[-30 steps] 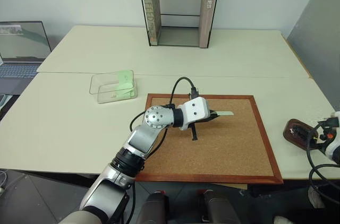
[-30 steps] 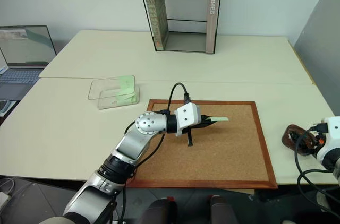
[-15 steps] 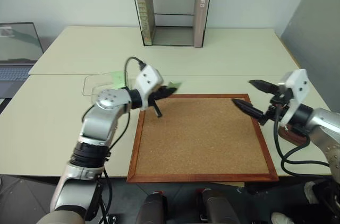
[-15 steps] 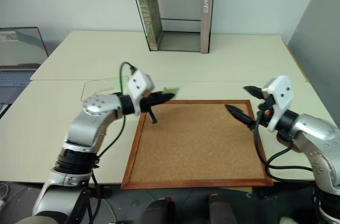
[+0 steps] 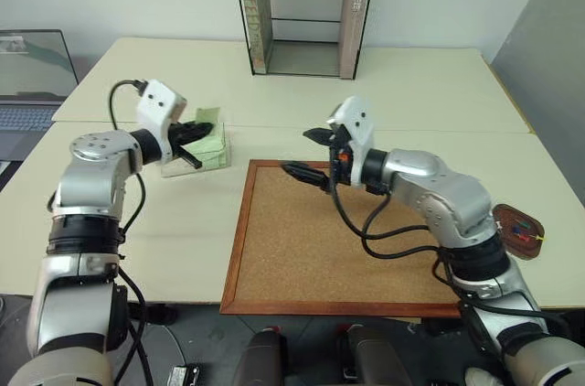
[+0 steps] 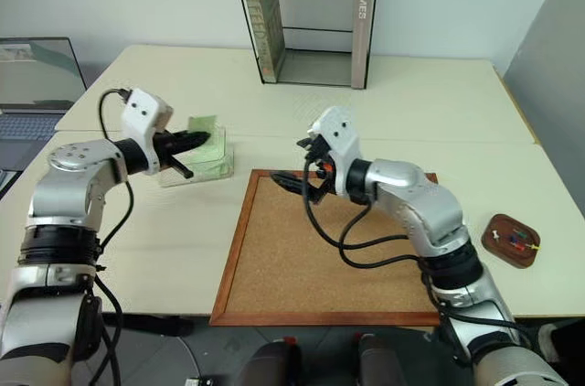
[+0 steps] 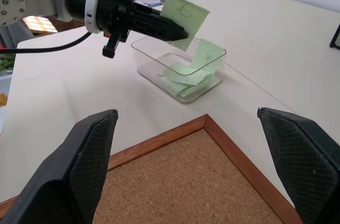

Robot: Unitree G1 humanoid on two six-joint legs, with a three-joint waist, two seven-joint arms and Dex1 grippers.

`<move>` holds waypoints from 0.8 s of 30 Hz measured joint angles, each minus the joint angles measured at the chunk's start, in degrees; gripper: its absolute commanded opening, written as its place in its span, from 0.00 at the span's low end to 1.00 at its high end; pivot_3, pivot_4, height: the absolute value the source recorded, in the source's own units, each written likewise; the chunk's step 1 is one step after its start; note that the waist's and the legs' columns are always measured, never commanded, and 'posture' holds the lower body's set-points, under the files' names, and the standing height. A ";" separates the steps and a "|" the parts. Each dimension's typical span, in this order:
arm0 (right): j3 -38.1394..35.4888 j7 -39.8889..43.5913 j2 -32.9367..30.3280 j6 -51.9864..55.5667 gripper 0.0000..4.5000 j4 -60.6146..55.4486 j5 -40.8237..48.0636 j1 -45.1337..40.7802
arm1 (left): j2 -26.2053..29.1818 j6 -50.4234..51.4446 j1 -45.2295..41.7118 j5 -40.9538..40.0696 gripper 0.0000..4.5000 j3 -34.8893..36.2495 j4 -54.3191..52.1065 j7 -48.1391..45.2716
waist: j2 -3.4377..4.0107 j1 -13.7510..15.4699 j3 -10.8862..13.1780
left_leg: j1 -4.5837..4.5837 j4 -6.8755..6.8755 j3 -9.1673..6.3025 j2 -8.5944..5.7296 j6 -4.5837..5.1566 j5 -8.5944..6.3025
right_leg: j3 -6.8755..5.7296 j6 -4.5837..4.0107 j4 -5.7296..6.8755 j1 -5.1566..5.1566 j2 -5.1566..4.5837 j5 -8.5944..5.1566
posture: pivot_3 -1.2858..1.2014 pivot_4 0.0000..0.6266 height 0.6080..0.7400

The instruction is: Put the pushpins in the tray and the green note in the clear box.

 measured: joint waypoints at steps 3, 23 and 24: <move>0.66 0.01 1.63 0.00 0.99 1.11 -0.91 -0.43 | 0.38 -2.45 -2.40 1.57 0.00 -0.19 6.98 0.47 | 0.00 0.01 0.00 | -0.09 0.02 -0.01 -0.01 0.00 0.00 | -0.03 -0.01 0.03 -0.08 0.00 0.01 | 0.52 0.24 1.00; 1.54 3.01 3.64 -0.04 1.00 1.55 -2.57 -2.06 | 0.57 -9.95 -9.79 6.18 0.81 -2.31 22.14 -3.47 | -0.08 -0.75 -0.05 | -0.21 0.05 -0.10 0.02 0.00 0.00 | -0.10 -0.03 0.08 -0.17 0.01 0.02 | 0.52 0.24 1.00; 1.44 3.00 3.79 -0.04 1.00 1.55 -2.56 -2.06 | 0.57 -9.98 -9.79 6.21 0.85 -2.31 22.13 -3.74 | -0.08 -0.76 -0.05 | -0.21 0.05 -0.10 0.02 0.00 0.00 | -0.09 -0.03 0.08 -0.17 0.01 0.02 | 0.52 0.24 1.00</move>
